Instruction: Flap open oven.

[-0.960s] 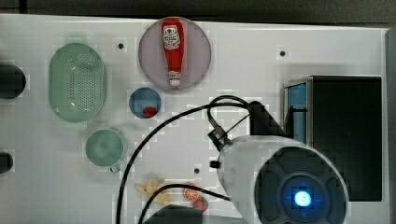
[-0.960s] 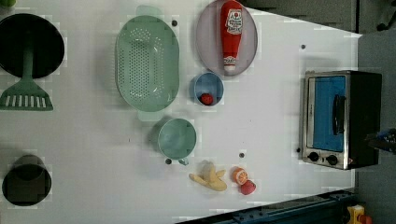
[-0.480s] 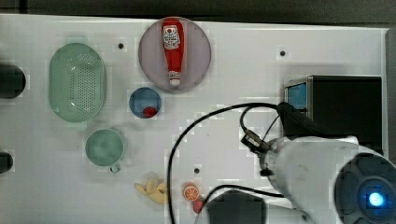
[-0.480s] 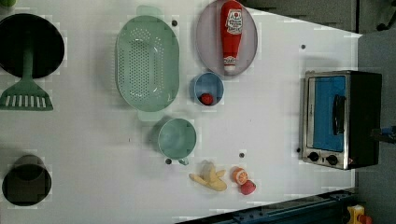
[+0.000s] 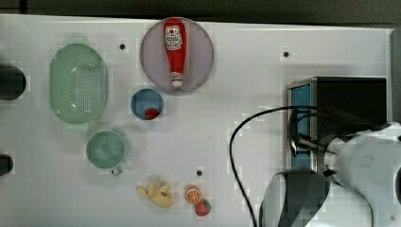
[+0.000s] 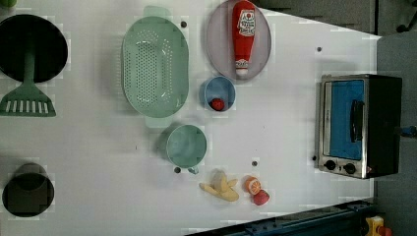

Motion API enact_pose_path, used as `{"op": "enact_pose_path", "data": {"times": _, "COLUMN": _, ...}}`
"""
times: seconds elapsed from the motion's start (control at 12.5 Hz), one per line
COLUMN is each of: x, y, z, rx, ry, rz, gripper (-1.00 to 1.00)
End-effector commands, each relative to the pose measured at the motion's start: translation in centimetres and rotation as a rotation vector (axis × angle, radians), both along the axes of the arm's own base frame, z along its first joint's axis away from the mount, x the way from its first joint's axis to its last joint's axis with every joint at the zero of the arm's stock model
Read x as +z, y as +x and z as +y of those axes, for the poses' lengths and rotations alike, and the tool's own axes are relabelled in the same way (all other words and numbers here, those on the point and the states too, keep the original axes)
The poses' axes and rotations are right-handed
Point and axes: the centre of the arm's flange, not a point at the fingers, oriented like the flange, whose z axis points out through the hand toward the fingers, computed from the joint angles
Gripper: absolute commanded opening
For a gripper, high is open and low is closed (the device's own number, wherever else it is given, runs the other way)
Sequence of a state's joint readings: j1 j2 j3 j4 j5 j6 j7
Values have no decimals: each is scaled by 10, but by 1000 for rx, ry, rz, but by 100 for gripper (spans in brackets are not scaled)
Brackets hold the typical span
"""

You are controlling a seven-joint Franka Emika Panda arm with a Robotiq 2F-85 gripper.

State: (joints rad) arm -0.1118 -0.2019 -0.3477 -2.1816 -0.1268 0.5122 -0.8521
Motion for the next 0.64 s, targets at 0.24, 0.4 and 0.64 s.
{"op": "enact_pose_path", "data": {"times": 0.24, "x": -58, "y": 11, "z": -31, "rx": 282, "ry": -57, "rz": 31, "gripper": -65}}
{"op": "enact_pose_path", "data": {"times": 0.4, "x": -82, "y": 15, "z": -38, "rx": 274, "ry": -64, "rz": 50, "gripper": -65}}
{"op": "enact_pose_path", "data": {"times": 0.64, "x": -112, "y": 23, "z": -38, "rx": 279, "ry": -73, "rz": 68, "gripper": -65}}
